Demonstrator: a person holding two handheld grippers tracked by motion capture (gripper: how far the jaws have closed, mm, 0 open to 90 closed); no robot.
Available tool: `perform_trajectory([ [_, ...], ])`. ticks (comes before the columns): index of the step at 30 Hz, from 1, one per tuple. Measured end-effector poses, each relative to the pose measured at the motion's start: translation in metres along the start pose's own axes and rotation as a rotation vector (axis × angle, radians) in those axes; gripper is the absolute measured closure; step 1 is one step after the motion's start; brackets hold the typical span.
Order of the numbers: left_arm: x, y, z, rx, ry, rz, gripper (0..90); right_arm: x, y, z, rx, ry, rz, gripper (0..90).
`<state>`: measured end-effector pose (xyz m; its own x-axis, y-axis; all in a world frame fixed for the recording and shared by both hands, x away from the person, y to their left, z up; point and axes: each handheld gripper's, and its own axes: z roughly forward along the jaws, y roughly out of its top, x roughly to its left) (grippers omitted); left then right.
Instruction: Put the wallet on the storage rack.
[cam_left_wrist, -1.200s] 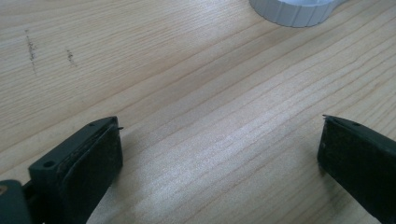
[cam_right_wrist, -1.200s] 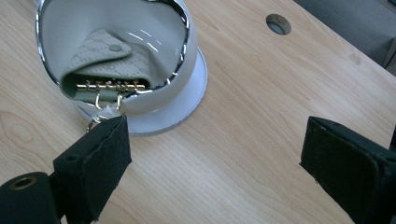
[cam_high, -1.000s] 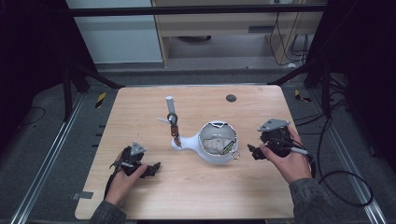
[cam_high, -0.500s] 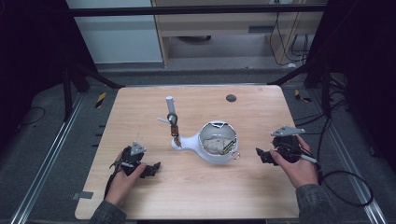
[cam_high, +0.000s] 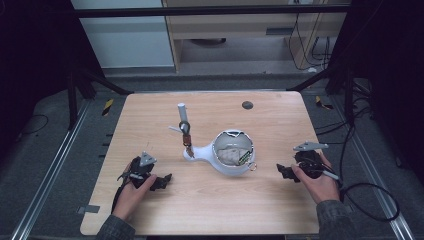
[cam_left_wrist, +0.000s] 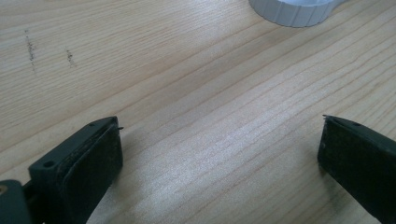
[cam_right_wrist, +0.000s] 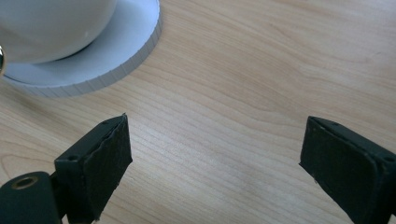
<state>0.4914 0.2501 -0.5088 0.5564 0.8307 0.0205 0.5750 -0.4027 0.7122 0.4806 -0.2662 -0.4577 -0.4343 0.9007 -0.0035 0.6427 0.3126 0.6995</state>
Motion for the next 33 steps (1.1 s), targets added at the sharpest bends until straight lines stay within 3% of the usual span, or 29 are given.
perform_trajectory([
  [10,0.0,0.0,0.0,0.0,0.0,0.0,0.0,0.002,-0.009,0.022,0.027,0.018,0.016,7.4],
  [17,0.0,0.0,0.0,0.0,0.0,0.0,0.0,0.004,-0.007,0.03,0.0,0.023,0.035,6.8],
  [27,0.0,0.0,0.0,0.0,0.0,0.0,0.0,0.001,-0.007,0.045,-0.003,0.004,0.083,6.0],
  [33,0.0,0.0,0.0,0.0,0.0,0.0,0.0,0.002,-0.009,0.049,0.002,-0.005,0.087,5.9],
])
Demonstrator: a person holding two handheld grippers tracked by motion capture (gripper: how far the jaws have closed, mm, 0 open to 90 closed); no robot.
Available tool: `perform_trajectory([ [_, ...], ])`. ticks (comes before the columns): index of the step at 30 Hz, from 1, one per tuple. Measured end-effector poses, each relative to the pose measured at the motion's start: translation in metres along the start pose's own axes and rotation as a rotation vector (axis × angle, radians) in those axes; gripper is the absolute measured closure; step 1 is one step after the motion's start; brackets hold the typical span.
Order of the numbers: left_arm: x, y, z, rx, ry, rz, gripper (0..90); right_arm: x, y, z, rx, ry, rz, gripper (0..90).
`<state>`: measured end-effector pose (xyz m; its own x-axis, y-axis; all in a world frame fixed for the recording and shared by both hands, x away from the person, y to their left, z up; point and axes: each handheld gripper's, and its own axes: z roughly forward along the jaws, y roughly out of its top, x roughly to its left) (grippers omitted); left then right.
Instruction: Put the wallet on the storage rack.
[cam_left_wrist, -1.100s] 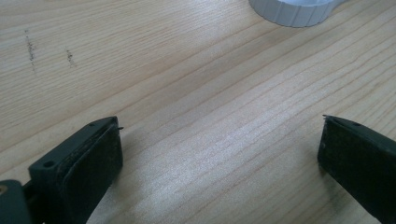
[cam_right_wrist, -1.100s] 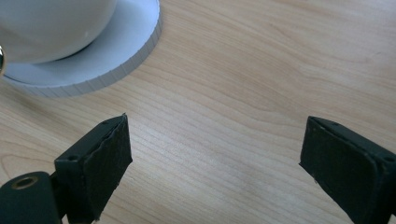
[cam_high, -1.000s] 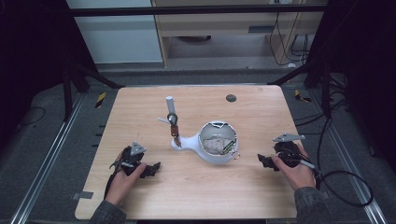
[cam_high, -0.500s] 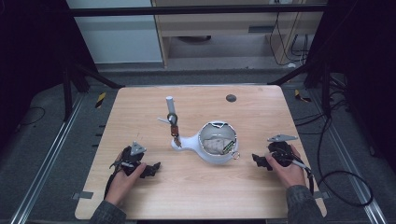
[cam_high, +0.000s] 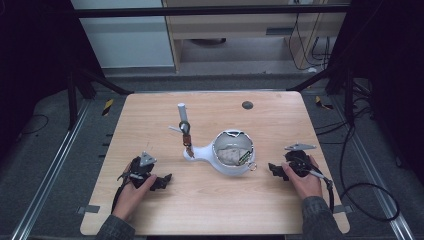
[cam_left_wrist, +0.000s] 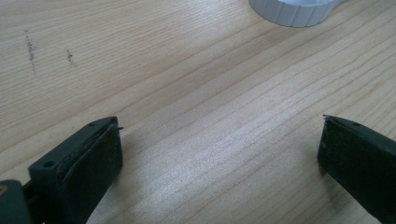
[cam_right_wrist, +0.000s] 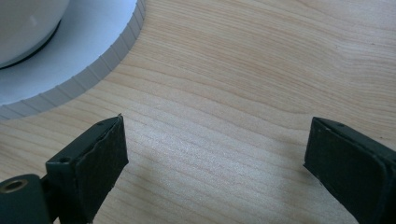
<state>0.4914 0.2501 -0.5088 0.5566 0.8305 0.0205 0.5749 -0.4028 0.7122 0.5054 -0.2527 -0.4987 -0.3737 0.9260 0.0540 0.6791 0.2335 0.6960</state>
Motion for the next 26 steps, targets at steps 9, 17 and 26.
perform_trajectory([
  [9,0.0,0.0,0.0,0.0,0.0,0.0,0.0,0.002,-0.008,0.005,-0.007,-0.039,-0.009,5.4],
  [17,0.0,0.0,0.0,0.0,-0.002,0.001,0.0,0.005,-0.015,0.005,-0.047,-0.058,-0.013,4.1],
  [26,0.0,0.0,0.0,0.0,-0.002,0.002,0.0,0.004,-0.013,0.006,-0.044,-0.06,-0.018,2.9],
])
